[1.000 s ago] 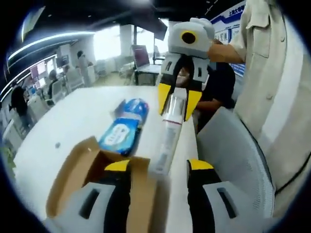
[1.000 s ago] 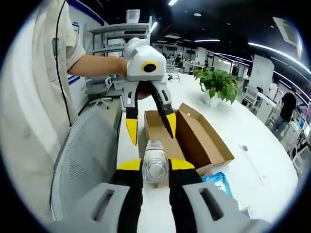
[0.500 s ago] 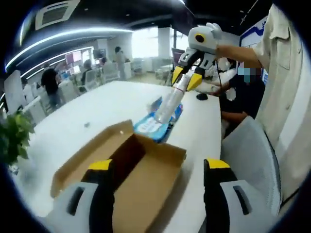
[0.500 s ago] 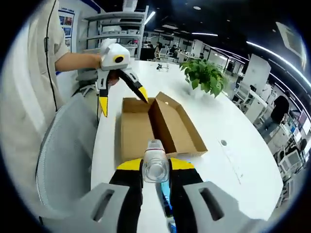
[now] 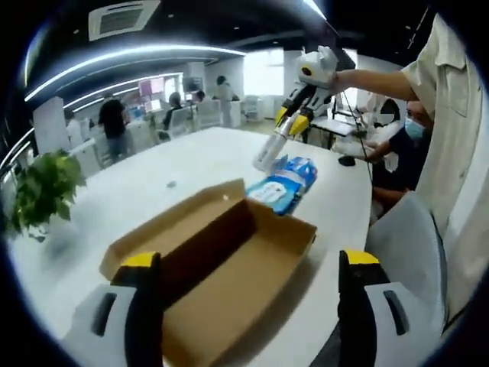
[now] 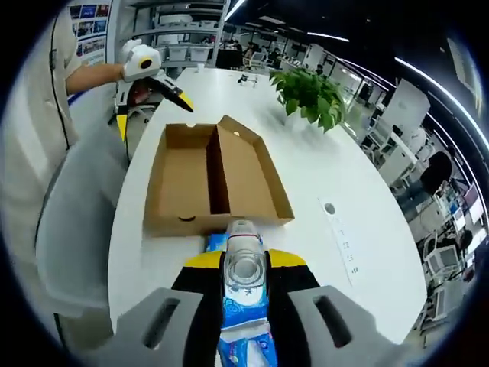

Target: Operate the shoe box by opening the lid, removing the specified soft item, and placing it in the target area until the item is outside and the box remains undamaged.

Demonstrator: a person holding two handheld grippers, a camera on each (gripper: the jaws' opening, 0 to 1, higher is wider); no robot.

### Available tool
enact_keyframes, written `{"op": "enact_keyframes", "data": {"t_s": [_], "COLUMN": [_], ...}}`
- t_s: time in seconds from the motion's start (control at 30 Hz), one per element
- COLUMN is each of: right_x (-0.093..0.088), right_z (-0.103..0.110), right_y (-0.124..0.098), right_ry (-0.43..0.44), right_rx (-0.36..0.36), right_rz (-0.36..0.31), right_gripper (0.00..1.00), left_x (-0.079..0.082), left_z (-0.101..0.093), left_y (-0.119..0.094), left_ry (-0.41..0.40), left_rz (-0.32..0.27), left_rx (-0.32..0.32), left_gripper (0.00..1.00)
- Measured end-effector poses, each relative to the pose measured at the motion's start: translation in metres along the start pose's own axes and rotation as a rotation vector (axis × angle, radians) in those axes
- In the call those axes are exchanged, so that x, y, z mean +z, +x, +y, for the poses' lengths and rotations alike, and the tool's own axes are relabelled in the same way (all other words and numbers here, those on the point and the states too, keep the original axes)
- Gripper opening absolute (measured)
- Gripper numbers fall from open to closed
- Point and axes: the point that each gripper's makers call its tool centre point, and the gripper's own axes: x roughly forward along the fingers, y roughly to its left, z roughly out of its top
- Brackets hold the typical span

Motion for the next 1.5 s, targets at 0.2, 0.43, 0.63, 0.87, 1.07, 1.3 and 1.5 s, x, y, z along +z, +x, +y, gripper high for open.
{"op": "enact_keyframes", "data": {"t_s": [0.2,0.43,0.63,0.87,1.07,1.3,1.5], "right_x": [-0.008,-0.02,-0.032,-0.051,-0.069,-0.084,-0.092], "right_z": [-0.022,-0.04,-0.048,-0.058,-0.059,-0.062,-0.063], "right_y": [0.011,0.029,0.049,0.072,0.085,0.094,0.099], "right_ry": [-0.003,0.003,-0.013,-0.029,-0.029,-0.049,-0.063], "right_rx": [0.004,0.022,0.043,0.074,0.111,0.142,0.188], "right_rz": [0.044,0.112,0.188,0.289,0.373,0.436,0.477], "right_gripper": [0.17,0.17,0.17,0.17,0.17,0.17,0.18], "left_x": [-0.006,-0.015,-0.024,-0.031,-0.041,-0.049,-0.058], "left_z": [0.006,0.015,0.025,0.031,0.035,0.039,0.046], "left_y": [-0.011,-0.024,-0.034,-0.044,-0.049,-0.053,-0.057], "left_ry": [-0.04,-0.086,-0.118,-0.15,-0.177,-0.208,-0.236], "left_rz": [-0.01,-0.015,-0.013,-0.017,-0.008,-0.01,0.0], "left_rx": [0.044,0.097,0.149,0.191,0.221,0.254,0.295], "left_gripper": [1.0,1.0,0.99,0.98,0.95,0.9,0.83]}}
